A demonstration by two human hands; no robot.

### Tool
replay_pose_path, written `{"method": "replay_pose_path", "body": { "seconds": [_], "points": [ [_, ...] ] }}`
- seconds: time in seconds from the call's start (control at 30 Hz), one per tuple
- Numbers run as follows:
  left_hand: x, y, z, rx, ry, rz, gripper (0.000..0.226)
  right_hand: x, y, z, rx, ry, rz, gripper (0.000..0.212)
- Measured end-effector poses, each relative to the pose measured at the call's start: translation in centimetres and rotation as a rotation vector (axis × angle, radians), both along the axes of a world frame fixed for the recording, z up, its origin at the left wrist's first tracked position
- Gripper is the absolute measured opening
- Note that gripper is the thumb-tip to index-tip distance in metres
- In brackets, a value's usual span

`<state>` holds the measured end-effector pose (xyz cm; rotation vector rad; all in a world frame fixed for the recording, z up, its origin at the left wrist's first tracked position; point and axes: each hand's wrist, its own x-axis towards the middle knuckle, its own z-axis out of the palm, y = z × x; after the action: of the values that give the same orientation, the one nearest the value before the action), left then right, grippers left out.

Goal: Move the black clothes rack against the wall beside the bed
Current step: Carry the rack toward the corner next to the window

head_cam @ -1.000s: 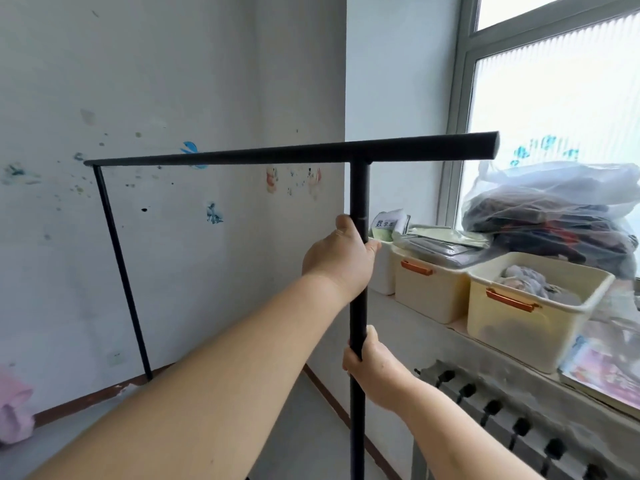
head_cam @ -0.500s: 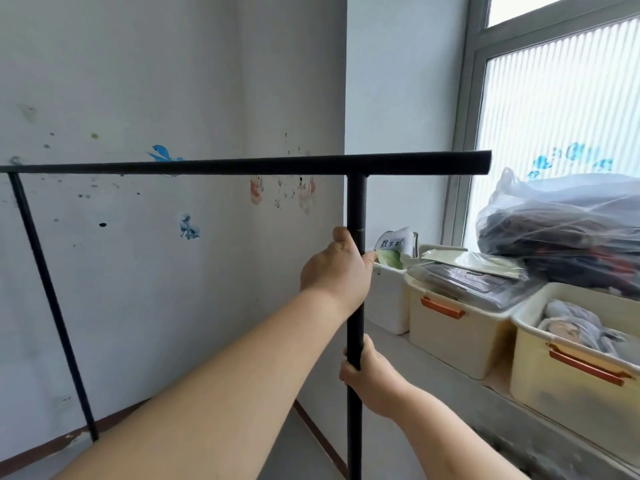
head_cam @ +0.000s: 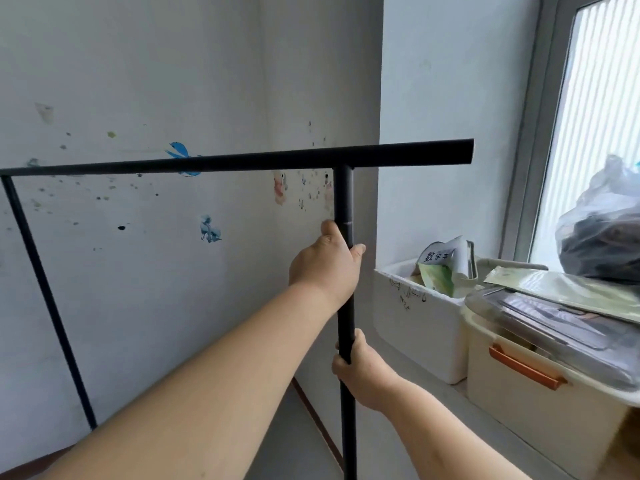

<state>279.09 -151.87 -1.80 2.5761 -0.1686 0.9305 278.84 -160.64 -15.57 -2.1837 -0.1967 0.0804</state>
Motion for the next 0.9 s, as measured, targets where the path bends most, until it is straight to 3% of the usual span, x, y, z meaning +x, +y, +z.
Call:
{"method": "replay_pose_path", "body": {
  "seconds": [0.23,0.4,0.57,0.9],
  "points": [
    [8.3,1.2,0.2,-0.05,-0.004,0.084,0.034,8.7,1.5,0.5,-0.034,-0.017,0.1,0.012],
    [13.5,2.7,0.2,-0.059,0.011,0.147,0.035,14.5,3.1,0.1,-0.056,-0.091,0.109,0.024],
    [18.1,2.8,0.4,-0.035,0.015,0.142,0.036,18.8,3.3,-0.1,-0.058,-0.062,0.06,0.028],
    [26.1,0.4,-0.4,0.068,-0.035,0.019,0.047,24.8,1.3,0.0,-0.061,-0.043,-0.143,0.015]
  ]
}}
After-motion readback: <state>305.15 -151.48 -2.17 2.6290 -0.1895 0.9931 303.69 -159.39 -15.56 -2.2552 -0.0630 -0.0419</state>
